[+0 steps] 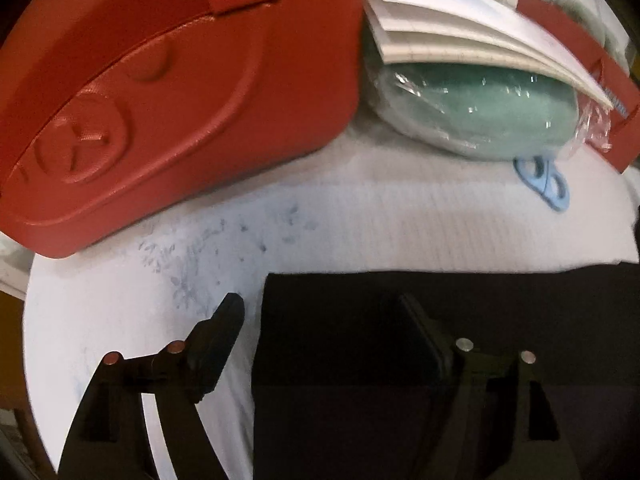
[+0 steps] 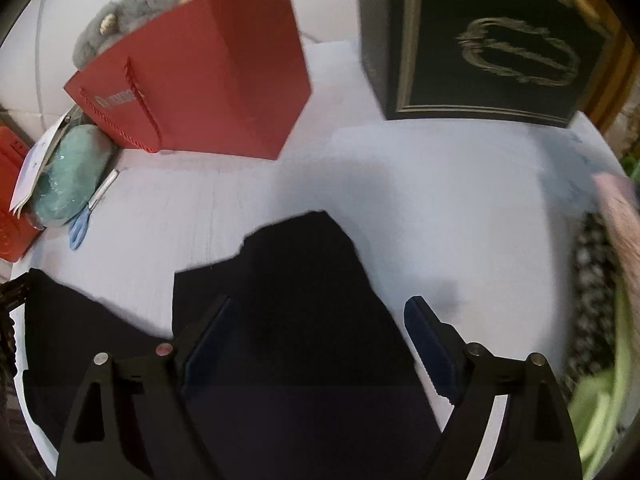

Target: Fold clothes

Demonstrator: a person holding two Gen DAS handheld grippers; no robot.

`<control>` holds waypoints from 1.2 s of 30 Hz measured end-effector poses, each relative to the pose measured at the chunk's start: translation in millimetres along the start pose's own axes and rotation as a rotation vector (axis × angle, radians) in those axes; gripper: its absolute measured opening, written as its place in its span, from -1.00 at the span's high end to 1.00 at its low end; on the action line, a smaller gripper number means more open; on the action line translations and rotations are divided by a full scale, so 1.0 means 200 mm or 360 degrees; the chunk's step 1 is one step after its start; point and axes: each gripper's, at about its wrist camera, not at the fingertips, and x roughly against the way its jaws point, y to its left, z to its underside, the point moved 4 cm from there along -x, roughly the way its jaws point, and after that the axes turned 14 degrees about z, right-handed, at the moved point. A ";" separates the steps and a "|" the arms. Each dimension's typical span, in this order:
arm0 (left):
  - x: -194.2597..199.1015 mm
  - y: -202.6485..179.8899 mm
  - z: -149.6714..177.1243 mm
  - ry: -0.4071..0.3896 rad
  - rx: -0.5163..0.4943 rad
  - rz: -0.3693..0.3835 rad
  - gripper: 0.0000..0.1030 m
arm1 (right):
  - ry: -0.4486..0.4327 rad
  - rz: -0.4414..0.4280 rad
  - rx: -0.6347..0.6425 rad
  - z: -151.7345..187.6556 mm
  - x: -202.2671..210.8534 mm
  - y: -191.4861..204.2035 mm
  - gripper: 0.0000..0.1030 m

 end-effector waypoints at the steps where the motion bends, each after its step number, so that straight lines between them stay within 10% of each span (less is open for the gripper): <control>1: -0.01 0.02 0.00 -0.0001 0.0027 0.0028 -0.62 | 0.0000 0.0012 0.0018 -0.01 -0.01 0.02 -0.66; 6: -0.04 0.03 -0.01 0.0014 0.0005 0.0004 -0.80 | -0.0001 0.0070 0.0107 -0.03 -0.06 0.10 -0.54; 8: -0.03 -0.01 -0.01 0.0014 -0.0018 0.0059 -0.07 | -0.0002 0.0093 0.0143 -0.04 -0.08 0.14 0.16; 9: -0.02 -0.04 -0.02 0.0009 -0.0043 0.0089 0.25 | -0.0002 0.0105 0.0161 -0.05 -0.09 0.15 0.90; 10: -0.01 -0.07 -0.02 0.0019 -0.0057 0.0087 0.80 | -0.0009 0.0114 0.0178 -0.05 -0.09 0.17 0.91; 21: 0.44 -0.21 0.11 -0.0350 -0.0212 0.0055 0.79 | -0.0455 -0.0077 0.0291 0.38 0.79 0.00 0.90; 25: 0.69 -0.24 0.39 -0.0357 -0.0248 0.0087 0.61 | -0.0345 -0.0072 0.0317 0.84 0.86 -0.02 0.76; 28: 0.66 -0.23 0.65 -0.0166 -0.0238 0.0115 -0.01 | -0.0201 -0.0067 0.0258 1.17 0.84 -0.08 0.32; 30: 0.62 -0.21 0.79 -0.0024 -0.0219 0.0115 -0.02 | -0.0082 -0.0066 0.0120 1.33 0.78 -0.16 0.32; 36: 0.66 -0.16 0.79 -0.0046 -0.0056 0.0124 -0.10 | -0.0048 0.0006 -0.0242 1.38 0.76 -0.35 0.30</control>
